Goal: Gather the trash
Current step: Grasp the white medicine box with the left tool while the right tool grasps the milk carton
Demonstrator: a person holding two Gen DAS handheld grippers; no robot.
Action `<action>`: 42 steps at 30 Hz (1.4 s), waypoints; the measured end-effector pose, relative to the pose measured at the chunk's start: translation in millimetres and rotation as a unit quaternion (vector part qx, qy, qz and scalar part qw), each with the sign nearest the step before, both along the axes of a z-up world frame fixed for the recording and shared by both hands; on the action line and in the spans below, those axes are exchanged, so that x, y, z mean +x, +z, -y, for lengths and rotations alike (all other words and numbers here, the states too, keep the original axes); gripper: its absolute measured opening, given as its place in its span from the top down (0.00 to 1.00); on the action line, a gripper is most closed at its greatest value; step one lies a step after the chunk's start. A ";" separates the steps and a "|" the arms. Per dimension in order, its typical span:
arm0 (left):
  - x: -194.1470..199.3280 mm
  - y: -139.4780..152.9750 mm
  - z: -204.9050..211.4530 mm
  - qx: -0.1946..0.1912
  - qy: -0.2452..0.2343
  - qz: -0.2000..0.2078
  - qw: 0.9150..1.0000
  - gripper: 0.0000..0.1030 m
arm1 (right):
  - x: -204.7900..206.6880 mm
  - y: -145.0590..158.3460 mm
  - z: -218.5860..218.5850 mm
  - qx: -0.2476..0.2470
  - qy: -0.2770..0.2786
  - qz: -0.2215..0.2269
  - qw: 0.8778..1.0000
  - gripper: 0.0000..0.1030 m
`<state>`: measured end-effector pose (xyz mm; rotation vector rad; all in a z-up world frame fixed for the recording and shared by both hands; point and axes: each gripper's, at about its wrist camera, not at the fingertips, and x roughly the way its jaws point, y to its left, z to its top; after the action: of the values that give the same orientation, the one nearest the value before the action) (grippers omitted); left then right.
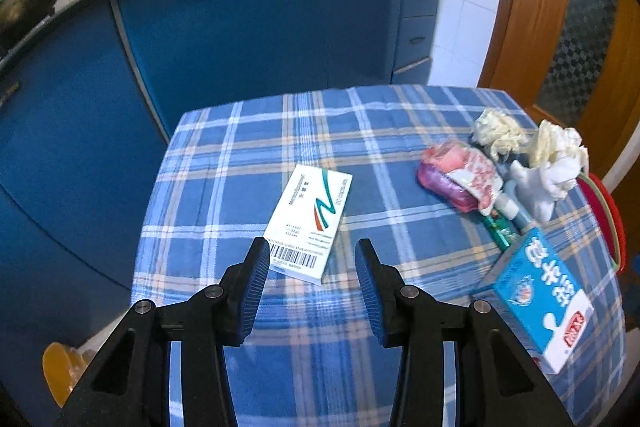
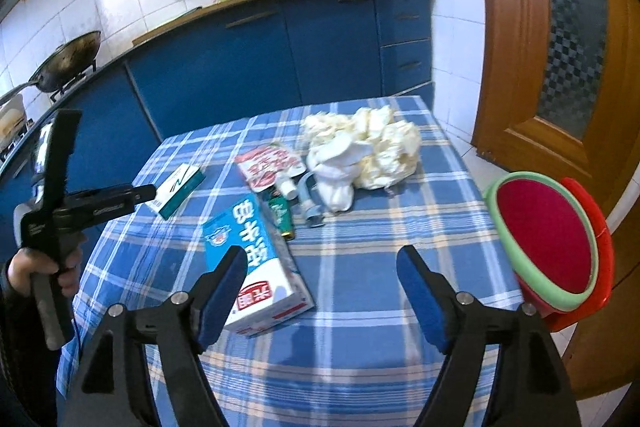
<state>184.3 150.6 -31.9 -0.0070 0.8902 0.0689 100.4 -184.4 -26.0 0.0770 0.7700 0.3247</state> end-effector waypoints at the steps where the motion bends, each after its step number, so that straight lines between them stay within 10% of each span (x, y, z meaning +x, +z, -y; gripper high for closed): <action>1: 2.1 -2.9 -1.8 -0.002 0.000 -0.002 1.000 0.50 | 0.7 -1.0 -3.5 -0.001 0.003 -0.003 1.000 0.20; 42: 32.7 -36.6 -14.3 -0.019 0.006 0.008 1.000 0.47 | 19.5 -49.3 -70.0 -0.048 0.087 -0.050 0.994 0.21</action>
<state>216.9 165.0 -68.5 -0.0486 0.8751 0.0632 119.9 -114.4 -75.3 -0.0648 0.8935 0.4508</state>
